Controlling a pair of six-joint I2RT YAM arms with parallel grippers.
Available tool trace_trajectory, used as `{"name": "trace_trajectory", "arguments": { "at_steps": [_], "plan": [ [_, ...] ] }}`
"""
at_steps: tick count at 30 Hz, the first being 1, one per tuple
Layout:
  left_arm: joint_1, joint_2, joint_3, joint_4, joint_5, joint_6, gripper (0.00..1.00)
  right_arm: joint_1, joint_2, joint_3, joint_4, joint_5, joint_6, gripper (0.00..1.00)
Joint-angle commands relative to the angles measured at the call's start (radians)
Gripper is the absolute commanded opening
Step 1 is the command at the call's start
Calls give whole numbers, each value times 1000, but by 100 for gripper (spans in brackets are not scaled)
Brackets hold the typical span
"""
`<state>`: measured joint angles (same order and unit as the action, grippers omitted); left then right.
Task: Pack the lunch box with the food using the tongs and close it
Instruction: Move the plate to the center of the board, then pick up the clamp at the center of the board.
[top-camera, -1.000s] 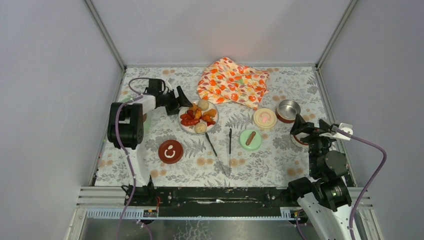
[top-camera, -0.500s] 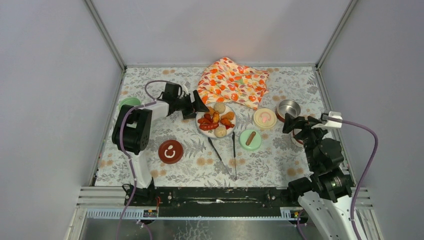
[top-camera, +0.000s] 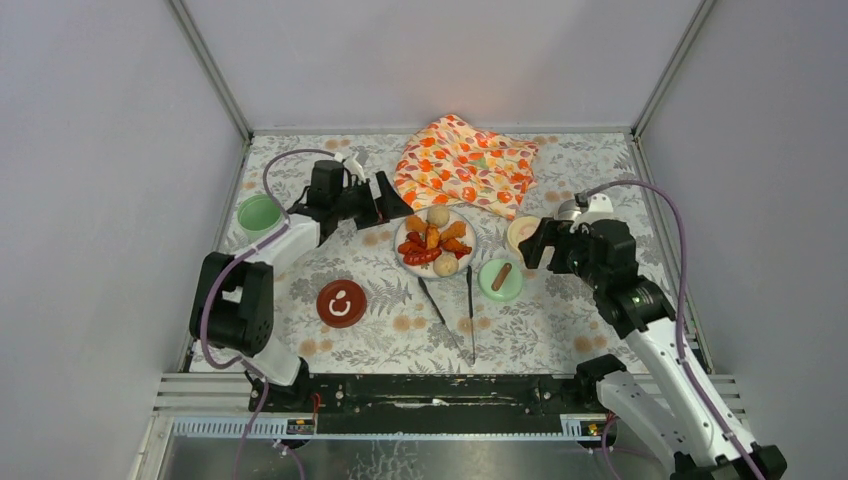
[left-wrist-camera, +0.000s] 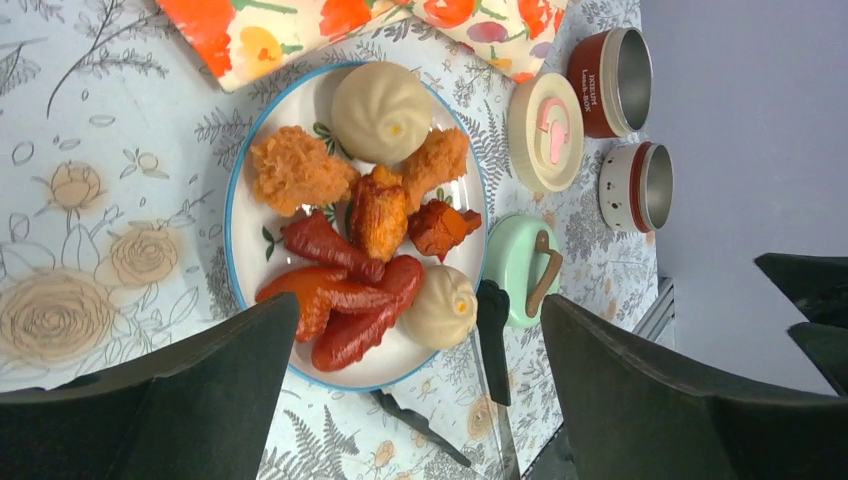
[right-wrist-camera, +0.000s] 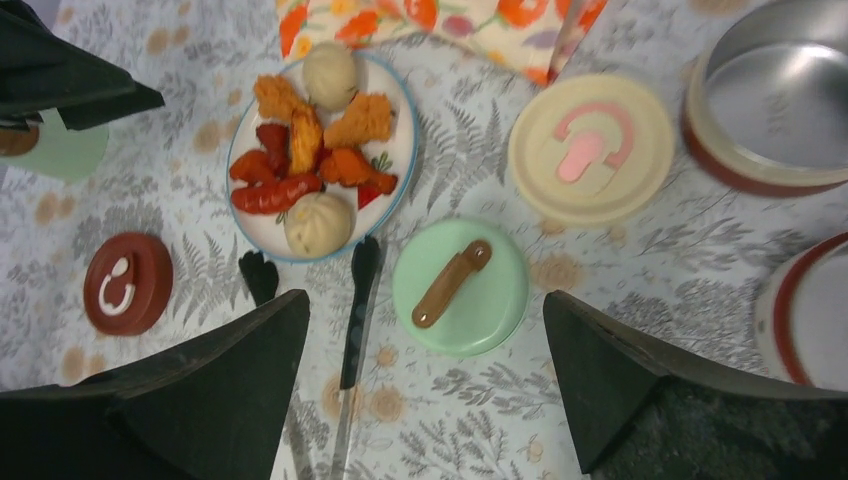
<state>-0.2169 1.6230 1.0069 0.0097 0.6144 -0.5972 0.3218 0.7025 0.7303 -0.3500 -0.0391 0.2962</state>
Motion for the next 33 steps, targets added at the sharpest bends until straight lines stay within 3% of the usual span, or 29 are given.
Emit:
{"name": "trace_trajectory", "arguments": {
  "at_steps": [1, 7, 14, 19, 21, 28, 33],
  "plan": [
    [-1, -66, -80, 5, -60, 37, 99, 8, 49, 15, 5, -139, 62, 94],
    [0, -225, -169, -8, -166, 17, 99, 41, 105, 4, -13, -166, 109, 89],
    [25, -493, -181, -197, -315, 43, 99, 160, 151, -46, 0, -109, 171, 83],
    [33, -632, -156, -345, -519, -29, 99, 273, 230, -60, 30, -21, 222, 80],
    [36, -665, -144, -364, -505, 29, 98, 322, 275, -55, 40, 20, 237, 78],
    [37, -826, -284, -272, -444, -14, 99, 522, 441, -7, 15, 231, 306, 72],
    [36, -862, -388, -210, -368, -129, 98, 619, 543, 18, 14, 317, 354, 68]
  ]
}}
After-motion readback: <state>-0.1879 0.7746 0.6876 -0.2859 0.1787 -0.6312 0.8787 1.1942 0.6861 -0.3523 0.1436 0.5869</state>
